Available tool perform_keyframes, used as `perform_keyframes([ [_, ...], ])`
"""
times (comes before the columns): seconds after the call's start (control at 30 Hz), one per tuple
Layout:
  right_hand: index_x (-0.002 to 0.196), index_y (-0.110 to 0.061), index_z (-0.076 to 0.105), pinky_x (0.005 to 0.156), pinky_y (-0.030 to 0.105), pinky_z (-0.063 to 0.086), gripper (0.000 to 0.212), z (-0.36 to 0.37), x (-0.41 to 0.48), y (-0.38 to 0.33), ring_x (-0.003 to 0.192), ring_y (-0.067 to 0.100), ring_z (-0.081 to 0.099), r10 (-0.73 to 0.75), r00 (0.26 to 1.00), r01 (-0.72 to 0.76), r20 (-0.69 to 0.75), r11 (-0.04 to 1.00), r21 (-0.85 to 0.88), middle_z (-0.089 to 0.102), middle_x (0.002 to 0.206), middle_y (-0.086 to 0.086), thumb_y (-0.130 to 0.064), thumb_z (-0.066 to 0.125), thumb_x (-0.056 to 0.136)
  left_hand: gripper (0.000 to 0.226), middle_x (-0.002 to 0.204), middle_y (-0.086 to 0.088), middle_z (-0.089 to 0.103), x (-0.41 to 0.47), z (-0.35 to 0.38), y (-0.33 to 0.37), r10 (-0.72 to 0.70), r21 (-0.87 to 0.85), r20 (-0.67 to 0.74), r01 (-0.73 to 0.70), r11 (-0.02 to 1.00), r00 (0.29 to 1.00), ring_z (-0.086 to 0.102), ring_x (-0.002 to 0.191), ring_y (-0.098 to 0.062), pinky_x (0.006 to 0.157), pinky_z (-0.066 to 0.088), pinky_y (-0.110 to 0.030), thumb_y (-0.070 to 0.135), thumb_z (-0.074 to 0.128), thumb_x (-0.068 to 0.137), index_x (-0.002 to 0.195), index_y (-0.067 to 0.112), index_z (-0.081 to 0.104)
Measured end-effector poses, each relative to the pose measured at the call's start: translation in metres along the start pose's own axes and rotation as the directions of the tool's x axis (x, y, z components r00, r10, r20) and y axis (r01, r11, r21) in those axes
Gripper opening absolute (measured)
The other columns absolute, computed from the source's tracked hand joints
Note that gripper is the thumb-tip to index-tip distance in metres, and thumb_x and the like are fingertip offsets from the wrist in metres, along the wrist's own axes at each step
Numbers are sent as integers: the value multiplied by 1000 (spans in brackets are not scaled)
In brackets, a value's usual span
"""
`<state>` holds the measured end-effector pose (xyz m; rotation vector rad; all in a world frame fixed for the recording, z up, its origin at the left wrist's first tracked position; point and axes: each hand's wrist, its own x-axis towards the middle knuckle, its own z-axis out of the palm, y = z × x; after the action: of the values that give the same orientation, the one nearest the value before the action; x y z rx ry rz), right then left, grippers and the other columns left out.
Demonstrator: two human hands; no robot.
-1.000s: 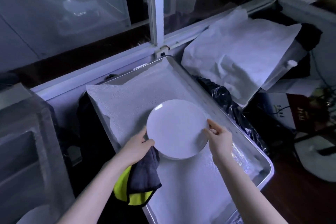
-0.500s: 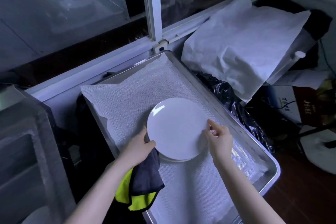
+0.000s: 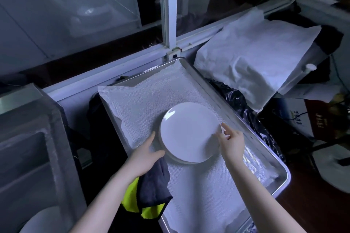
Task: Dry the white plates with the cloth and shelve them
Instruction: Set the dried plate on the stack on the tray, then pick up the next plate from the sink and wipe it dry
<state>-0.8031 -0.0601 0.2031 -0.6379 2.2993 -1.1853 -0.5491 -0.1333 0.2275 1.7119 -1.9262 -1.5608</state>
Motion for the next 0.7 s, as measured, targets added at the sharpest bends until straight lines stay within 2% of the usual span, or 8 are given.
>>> perform_keyframes([
  [0.1,126,-23,68,84,27,40,36,6,-16,-15,86,20,57,-128,990,129,-52,992,16,49,111,3,-11,65,91,48,138,13,55,-16,-19,-6,-28,-120,-67,20,993,997,48,131,-8,102,36,-22,35,66,88,135,37,55],
  [0.17,118,-24,71,84,28,43,32,16,-34,-30,91,20,59,-264,964,263,26,965,6,49,110,-1,-8,66,91,22,119,15,67,-31,-36,-13,-26,-237,-126,-5,971,992,58,117,-3,92,40,-19,31,67,89,111,34,71],
  [0.23,111,-22,73,84,33,48,27,31,-56,-46,94,24,60,-440,889,445,132,895,-17,53,108,0,-5,68,90,13,105,16,73,-50,-55,-23,-14,-330,-222,-62,942,975,61,106,3,86,41,-13,24,65,91,97,28,75],
  [0.37,109,-11,76,84,37,50,25,76,-108,-80,96,30,60,-711,623,761,327,647,-45,61,102,7,0,72,86,15,94,11,76,-98,-103,-55,-86,-458,-389,-112,882,917,65,89,8,72,43,-2,15,63,92,92,19,77],
  [0.43,109,-9,76,87,34,49,26,103,-138,-97,97,31,61,-772,475,857,421,514,-25,64,101,10,0,73,85,13,93,8,76,-126,-128,-81,-157,-498,-451,-102,861,879,66,86,4,71,45,-5,15,64,92,94,15,77],
  [0.53,110,-9,75,86,30,49,27,144,-189,-116,94,30,62,-792,264,937,551,345,47,66,103,8,-2,75,84,15,99,-2,74,-169,-162,-129,-276,-540,-524,-64,839,805,64,95,-10,82,46,-16,12,64,91,99,5,75],
  [0.6,111,-8,75,78,39,55,28,173,-223,-122,89,32,62,-765,119,964,633,241,110,67,103,8,-3,74,84,15,100,-7,73,-197,-181,-165,-354,-568,-542,-22,823,762,62,97,-15,89,44,-25,10,64,91,99,3,74],
  [0.7,111,-7,74,73,46,54,26,213,-266,-122,90,34,61,-667,-42,979,744,120,163,67,106,10,-7,70,85,12,95,-12,72,-228,-198,-219,-469,-615,-514,72,785,718,62,93,-19,86,42,-31,13,67,89,94,4,74],
])
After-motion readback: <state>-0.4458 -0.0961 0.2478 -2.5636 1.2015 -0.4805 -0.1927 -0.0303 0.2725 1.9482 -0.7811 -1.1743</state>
